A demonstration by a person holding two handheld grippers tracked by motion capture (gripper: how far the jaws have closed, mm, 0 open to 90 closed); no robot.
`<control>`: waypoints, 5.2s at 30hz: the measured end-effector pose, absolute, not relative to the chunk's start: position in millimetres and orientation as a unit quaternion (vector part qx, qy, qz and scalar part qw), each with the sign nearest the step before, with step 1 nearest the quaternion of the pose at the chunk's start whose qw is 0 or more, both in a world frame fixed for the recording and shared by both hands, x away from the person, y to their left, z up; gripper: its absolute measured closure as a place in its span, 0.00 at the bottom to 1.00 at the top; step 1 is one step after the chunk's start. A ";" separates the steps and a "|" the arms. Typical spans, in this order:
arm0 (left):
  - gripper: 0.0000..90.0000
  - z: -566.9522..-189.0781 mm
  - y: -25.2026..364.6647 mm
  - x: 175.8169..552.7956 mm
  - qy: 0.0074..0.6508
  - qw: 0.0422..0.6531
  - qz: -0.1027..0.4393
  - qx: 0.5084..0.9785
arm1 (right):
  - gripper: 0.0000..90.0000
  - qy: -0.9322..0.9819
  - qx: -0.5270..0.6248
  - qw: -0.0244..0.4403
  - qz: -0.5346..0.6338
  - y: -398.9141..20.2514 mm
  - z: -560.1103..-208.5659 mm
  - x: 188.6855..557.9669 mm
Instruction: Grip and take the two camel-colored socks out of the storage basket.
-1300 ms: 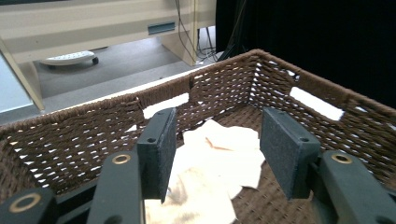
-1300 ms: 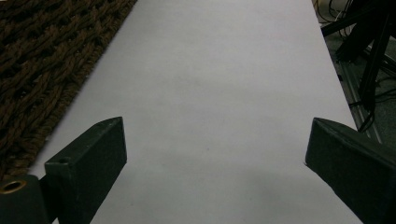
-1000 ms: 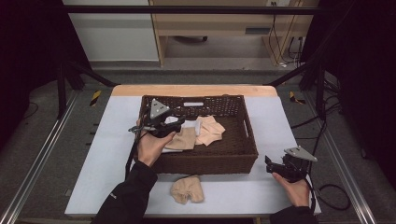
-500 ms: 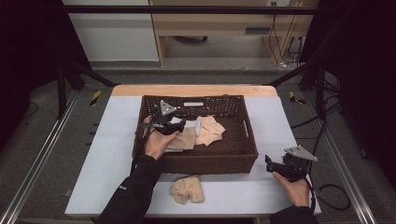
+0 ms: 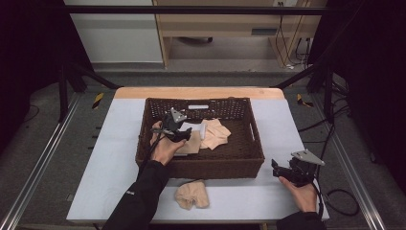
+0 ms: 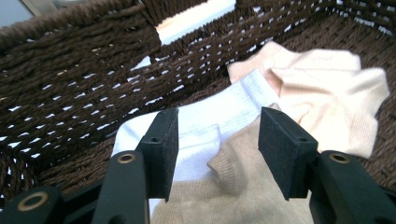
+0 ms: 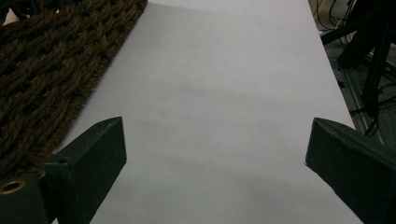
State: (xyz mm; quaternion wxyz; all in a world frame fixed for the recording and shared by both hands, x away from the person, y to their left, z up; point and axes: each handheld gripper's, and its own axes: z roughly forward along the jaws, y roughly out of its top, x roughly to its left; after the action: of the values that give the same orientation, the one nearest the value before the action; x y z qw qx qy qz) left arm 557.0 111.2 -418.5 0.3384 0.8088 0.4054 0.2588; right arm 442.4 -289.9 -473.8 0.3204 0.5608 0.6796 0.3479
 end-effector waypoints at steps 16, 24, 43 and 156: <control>0.66 -429.7 110.0 563.8 0.422 0.290 0.223 0.829 | 0.06 0.680 0.561 0.319 0.347 -289.5 -474.1 442.5; 0.88 -427.6 108.3 561.8 0.422 0.284 0.196 0.839 | 0.06 0.680 0.562 0.318 0.348 -289.4 -473.8 441.9; 0.93 -400.3 118.3 544.1 0.387 0.422 0.217 0.791 | 0.06 0.682 0.561 0.320 0.345 -289.7 -473.8 441.8; 0.86 -457.2 129.7 379.2 0.325 0.459 0.135 0.816 | 0.06 0.684 0.558 0.324 0.340 -289.4 -473.9 440.5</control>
State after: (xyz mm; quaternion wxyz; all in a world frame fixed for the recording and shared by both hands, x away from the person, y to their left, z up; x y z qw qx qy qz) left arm 379.2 129.7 -457.2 0.4595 0.8156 0.3247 0.1348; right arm 440.5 -289.4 -473.9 0.3243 0.5577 0.6841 0.3403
